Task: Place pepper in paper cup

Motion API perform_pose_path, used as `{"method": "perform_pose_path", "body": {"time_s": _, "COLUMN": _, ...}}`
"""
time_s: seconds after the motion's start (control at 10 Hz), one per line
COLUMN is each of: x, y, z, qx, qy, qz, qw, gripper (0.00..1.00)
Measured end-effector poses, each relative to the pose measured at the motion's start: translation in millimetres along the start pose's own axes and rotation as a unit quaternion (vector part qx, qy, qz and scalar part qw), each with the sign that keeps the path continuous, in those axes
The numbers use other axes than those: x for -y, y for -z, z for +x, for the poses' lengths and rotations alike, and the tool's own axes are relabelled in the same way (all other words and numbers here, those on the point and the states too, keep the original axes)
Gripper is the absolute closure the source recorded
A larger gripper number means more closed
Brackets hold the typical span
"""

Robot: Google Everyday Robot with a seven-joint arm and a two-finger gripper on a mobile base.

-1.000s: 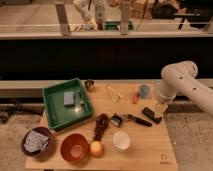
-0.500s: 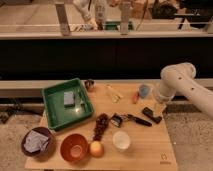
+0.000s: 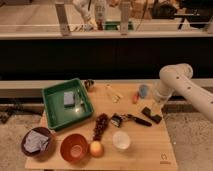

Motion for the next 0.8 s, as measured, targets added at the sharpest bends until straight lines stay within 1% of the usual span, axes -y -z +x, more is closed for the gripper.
{"method": "perform_pose_path", "body": {"time_s": 0.3, "x": 9.1, "y": -12.1, "z": -7.0, "qx": 0.011, "qy": 0.002, "qz": 0.000, "qw": 0.9999, "gripper": 0.20}}
{"method": "perform_pose_path", "body": {"time_s": 0.6, "x": 13.0, "y": -19.1, "z": -11.0, "qx": 0.018, "qy": 0.002, "qz": 0.001, "qw": 0.9998, "gripper": 0.20}}
{"method": "perform_pose_path", "body": {"time_s": 0.8, "x": 20.6, "y": -28.6, "z": -25.4, "qx": 0.028, "qy": 0.006, "qz": 0.000, "qw": 0.9996, "gripper": 0.20}}
